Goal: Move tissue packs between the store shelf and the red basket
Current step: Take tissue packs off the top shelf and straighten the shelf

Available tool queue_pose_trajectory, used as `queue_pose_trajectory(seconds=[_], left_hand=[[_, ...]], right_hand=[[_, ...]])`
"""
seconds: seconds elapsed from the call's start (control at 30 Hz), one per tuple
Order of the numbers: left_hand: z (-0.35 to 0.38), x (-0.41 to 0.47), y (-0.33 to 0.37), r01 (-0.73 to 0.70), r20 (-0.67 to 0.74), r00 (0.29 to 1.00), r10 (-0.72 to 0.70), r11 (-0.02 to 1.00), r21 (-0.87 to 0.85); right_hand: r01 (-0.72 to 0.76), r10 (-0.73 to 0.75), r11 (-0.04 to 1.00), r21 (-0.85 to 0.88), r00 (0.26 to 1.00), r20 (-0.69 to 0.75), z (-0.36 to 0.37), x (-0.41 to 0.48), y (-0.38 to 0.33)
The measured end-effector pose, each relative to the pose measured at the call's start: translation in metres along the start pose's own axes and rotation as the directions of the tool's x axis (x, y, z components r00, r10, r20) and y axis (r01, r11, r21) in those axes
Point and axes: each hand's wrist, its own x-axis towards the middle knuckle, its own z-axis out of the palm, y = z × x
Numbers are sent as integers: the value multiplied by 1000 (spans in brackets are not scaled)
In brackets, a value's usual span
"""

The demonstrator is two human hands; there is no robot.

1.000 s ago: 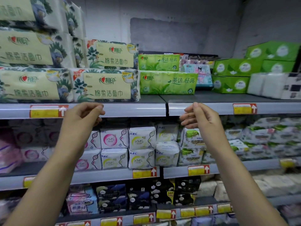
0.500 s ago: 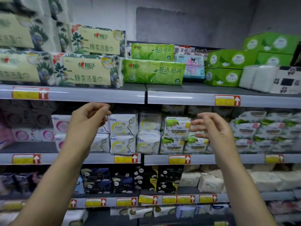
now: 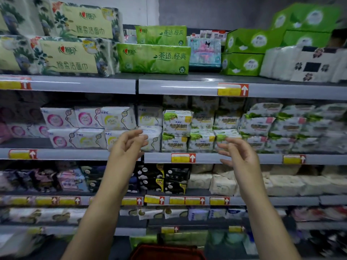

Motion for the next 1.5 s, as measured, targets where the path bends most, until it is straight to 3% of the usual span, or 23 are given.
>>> queue_pose_trajectory(seconds=[0.27,0.5,0.83,1.1,1.5], left_hand=[[0,-16,-28,81,-105,990,-90,993,-86],[-2,-15,-56,141,-56,988,-142,990,-27],[-3,-14,-119,294,-63,954,-292,955,37],[-11,-21,-167,356,45,928,-369,916,184],[-11,-32,-260,536,24,831,-555,813,228]], right_hand=[[-78,79,997,24,996,-42,-12,-19,23],[-113,117,984,-136,993,19,-4,-27,55],[-227,240,956,-186,970,49,5,-37,110],[-379,403,895,-235,913,61,14,-46,169],[-543,564,799,-259,826,10,10,-72,267]])
